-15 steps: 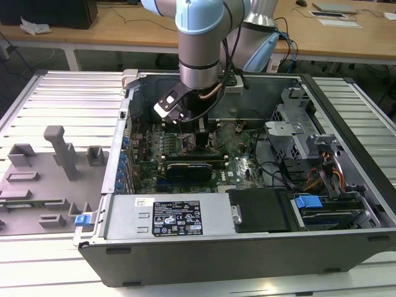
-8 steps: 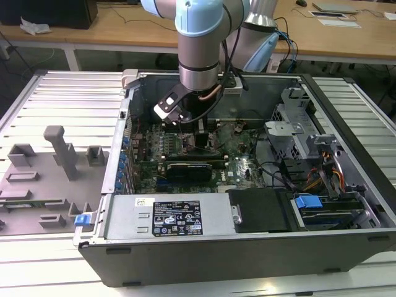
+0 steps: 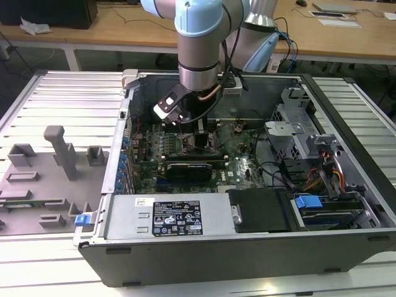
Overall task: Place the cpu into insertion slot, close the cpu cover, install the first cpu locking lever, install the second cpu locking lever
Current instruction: 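Place the cpu into insertion slot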
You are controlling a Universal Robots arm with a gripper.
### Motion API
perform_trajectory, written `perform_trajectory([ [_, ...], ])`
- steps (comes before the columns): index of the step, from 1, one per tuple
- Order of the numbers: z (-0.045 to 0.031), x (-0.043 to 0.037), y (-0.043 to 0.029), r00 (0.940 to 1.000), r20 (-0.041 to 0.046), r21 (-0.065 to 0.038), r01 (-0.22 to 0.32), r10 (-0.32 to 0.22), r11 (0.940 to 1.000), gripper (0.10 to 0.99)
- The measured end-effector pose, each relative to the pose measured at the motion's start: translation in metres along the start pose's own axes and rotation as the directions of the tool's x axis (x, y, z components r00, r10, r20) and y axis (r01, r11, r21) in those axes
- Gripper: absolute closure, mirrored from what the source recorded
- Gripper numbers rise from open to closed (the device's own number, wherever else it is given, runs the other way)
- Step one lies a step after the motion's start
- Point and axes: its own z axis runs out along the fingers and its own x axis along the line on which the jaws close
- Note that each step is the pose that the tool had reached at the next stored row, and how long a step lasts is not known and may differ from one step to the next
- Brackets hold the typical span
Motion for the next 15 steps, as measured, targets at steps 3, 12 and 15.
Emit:
perform_trajectory([
  [3, 0.0, 0.0, 0.0, 1.0, 0.0, 0.0, 0.0, 0.0, 1.0, 0.475],
  [12, -0.0064, 0.0, 0.0003, 1.0, 0.0001, 0.0, 0.0, 0.0, 1.0, 0.412],
  [15, -0.0094, 0.0001, 0.0006, 1.0, 0.0002, 0.0, 0.0, 0.0, 1.0, 0.412],
])
